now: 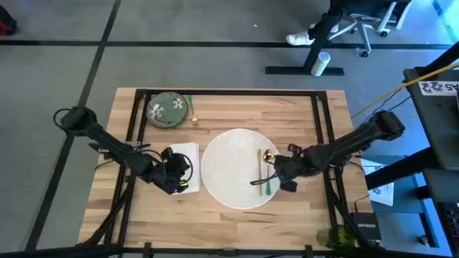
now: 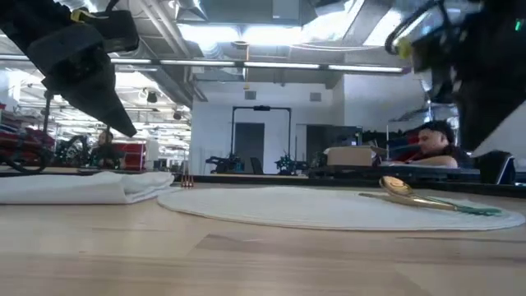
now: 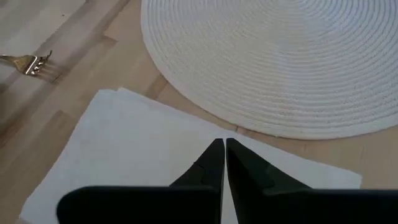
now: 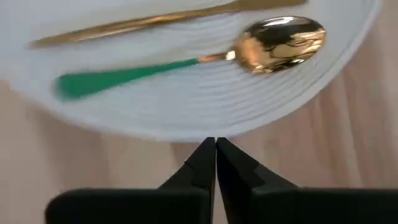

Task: Set table place
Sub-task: Move the green cup to the top right of the white table mat

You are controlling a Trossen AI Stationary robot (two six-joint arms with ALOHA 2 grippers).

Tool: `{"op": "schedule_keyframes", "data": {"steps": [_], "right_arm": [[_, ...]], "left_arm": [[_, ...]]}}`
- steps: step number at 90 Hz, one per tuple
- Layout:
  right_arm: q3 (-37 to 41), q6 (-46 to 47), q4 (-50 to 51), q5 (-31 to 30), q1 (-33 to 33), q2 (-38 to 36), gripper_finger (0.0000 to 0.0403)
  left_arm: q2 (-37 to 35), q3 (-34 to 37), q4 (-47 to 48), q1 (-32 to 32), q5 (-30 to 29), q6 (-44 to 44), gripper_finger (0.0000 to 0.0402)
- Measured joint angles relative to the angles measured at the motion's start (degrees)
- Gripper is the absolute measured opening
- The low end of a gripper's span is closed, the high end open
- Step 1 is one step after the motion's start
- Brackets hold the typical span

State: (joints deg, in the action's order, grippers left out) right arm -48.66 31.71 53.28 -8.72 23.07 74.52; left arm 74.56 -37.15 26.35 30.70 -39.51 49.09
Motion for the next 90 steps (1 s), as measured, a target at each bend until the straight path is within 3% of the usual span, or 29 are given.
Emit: {"op": "schedule_keyframes", "data": {"steps": [22,39,54,65,90], "right_arm": [[-12.8,-5.0,15.4,8.9,8.9,-3.3,0.0000],[-20.9,4.4,23.0,11.7,20.7,-3.6,0.0000],[-21.1,16.0,22.7,18.3,27.6,-2.8,0.0008],[-20.9,18.9,21.9,25.1,30.6,0.1,0.0031],[-20.9,20.5,15.4,27.1,33.7,5.2,0.0116]], "left_arm": [[0.0,0.0,0.0,0.4,0.0,-0.2,0.0000],[0.0,0.0,0.0,0.4,0.0,-0.9,0.0000],[0.0,0.0,0.0,0.4,0.0,-1.5,0.0000],[0.0,0.0,0.0,0.4,0.0,-1.5,0.0000],[0.0,0.0,0.0,0.4,0.0,-1.5,0.0000]]}}
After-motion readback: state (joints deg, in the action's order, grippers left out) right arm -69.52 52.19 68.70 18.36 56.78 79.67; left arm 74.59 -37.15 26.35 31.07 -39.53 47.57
